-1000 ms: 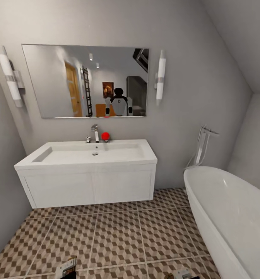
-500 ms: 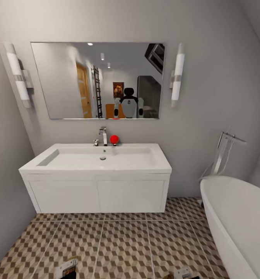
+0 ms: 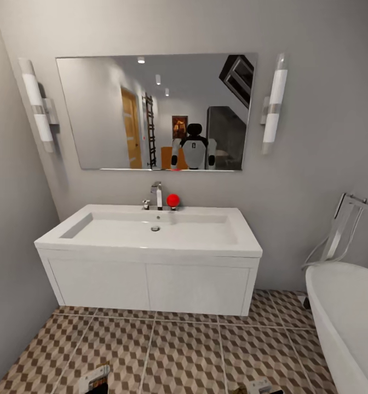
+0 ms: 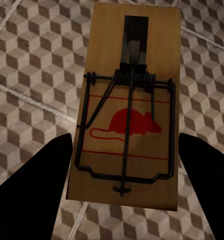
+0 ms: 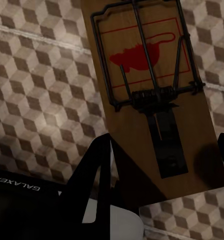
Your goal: Take the four mousetraps from the cabinet in the bathroom and place them on the bathroom floor. Make sure all four end up on the same floor surface, and ensure that at least two of them are either under or directly next to the same bathroom sink.
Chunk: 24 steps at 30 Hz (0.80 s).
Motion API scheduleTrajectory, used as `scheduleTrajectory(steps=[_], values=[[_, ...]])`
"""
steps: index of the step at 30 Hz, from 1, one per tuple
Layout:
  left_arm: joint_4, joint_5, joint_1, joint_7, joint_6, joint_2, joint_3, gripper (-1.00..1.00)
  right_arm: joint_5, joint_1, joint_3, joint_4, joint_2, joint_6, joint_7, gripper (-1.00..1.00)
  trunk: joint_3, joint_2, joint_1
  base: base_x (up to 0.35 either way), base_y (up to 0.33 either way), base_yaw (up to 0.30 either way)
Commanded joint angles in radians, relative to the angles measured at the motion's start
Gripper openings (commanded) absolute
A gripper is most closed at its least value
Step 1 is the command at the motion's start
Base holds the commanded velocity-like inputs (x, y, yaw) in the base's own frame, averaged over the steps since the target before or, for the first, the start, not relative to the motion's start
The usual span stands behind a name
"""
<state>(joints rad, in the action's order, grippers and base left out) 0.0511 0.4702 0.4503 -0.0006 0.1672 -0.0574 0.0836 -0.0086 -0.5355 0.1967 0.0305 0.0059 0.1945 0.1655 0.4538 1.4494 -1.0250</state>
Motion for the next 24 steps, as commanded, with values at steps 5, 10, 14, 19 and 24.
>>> scheduleTrajectory(steps=[5, 10, 14, 19, 24], values=[[-0.001, -0.066, 0.001, -0.001, -0.003, -0.002, 0.059, -1.0, -0.014, -0.001, 0.0, 0.001, -0.004, 0.0, 0.002, -1.0, 0.001, 0.001, 0.0, 0.008, 0.0, 0.002], [0.021, -0.137, 0.001, 0.001, -0.023, 0.001, 0.094, -1.0, -0.103, -0.001, -0.051, -0.005, -0.01, -0.001, -0.027, -1.0, 0.001, 0.001, 0.0, 0.001, 0.0, 0.0], [0.066, -0.147, 0.001, 0.002, -0.102, 0.002, 0.099, -1.0, -0.132, -0.001, -0.066, -0.009, -0.013, -0.018, -0.092, -1.0, 0.001, 0.001, 0.0, 0.0, 0.0, 0.0], [0.14, -0.157, 0.001, -0.008, -0.195, 0.001, 0.099, -1.0, -0.143, -0.001, -0.071, -0.011, -0.014, -0.091, -0.176, -1.0, 0.001, 0.001, 0.0, 0.0, 0.0, 0.0], [0.149, -0.156, 0.001, -0.003, -0.201, 0.002, 0.094, -1.0, -0.143, -0.001, -0.071, -0.011, -0.013, -0.097, -0.182, -1.0, 0.001, 0.001, 0.0, 0.0, 0.0, 0.0]])
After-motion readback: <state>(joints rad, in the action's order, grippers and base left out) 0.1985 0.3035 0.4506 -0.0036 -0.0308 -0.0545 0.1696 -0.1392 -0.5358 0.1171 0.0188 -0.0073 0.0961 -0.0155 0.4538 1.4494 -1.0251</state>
